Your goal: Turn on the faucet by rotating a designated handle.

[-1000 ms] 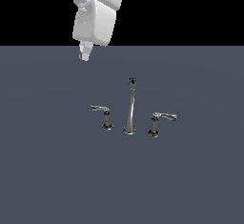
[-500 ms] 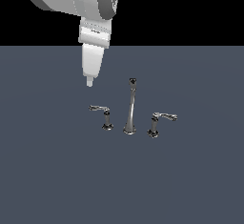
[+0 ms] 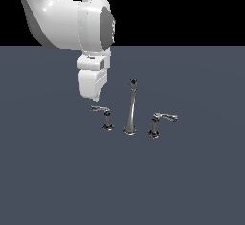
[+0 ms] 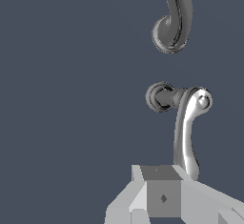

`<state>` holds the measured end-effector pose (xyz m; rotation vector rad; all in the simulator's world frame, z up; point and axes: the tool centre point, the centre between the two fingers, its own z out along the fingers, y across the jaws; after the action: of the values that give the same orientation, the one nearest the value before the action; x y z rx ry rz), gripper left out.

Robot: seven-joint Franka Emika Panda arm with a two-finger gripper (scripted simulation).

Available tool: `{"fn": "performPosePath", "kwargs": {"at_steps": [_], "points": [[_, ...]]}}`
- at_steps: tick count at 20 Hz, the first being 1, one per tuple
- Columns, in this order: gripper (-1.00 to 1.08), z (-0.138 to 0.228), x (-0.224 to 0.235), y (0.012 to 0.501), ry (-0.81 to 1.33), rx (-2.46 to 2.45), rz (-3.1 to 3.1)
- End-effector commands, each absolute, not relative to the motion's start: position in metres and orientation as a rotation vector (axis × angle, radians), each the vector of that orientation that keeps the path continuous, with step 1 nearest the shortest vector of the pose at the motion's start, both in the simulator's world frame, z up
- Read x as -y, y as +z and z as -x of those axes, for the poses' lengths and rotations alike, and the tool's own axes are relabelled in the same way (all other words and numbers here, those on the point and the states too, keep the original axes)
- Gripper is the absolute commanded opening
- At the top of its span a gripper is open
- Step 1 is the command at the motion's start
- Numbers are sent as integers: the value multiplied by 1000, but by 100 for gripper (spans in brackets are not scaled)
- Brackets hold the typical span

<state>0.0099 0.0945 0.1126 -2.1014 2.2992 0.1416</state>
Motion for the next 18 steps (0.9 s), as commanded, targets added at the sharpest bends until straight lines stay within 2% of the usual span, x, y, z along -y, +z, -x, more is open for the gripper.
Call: {"fn": "performPosePath", "kwargs": {"at_steps": [1,9,18], "points": [[-100,-14,-91,103,95,-2361,2049],[-100,-21,-85,87,7,-2456,1958],[-100,-16,-89,86,1,-2462,1952]]}}
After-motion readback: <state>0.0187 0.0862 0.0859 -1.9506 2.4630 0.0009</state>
